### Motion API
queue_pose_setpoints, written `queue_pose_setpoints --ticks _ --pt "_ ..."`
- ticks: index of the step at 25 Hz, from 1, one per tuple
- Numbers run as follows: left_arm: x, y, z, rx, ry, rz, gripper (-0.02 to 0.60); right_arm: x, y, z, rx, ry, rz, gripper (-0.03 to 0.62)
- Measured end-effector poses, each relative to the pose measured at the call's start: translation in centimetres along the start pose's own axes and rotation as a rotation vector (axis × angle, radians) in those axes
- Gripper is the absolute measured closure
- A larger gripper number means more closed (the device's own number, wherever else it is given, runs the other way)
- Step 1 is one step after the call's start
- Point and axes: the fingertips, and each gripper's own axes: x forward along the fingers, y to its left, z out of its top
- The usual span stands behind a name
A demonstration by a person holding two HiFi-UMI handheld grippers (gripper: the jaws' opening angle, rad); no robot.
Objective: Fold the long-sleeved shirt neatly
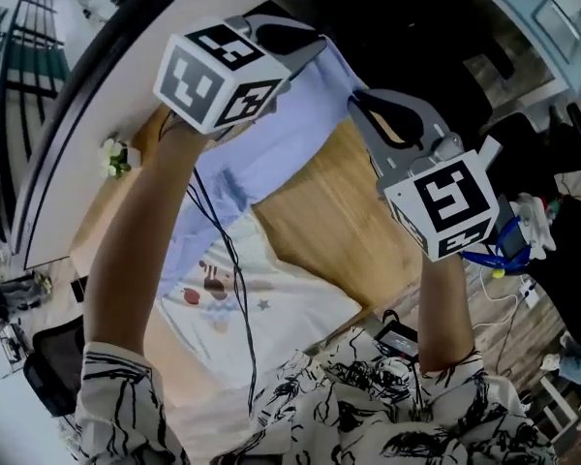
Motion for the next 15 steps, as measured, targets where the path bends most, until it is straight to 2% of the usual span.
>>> queue_pose_setpoints --ticks 3,8,12,15 --pt "-7.9 0.3 -1.4 -0.029 -0.042 0.059 0.555 0.7 5.4 4.3 -0.006 -0.029 0.081 0.564" --pt "-20.6 -0.7 -4.4 -0.196 -0.176 0.112 0.555 1.9 16.2 9.7 -0.046 -0.074 0.228 0.565" --pt "-28.8 -1.3 -8.7 -0.221 -0.173 0.219 0.554 2.9 24.6 12.2 -0.060 -0.087 0.306 0.565" --pt "-33.4 -2.5 -12.9 -0.255 -0.188 0.242 0.554 4.1 30.8 12.0 -0.096 -0.071 0.346 0.565"
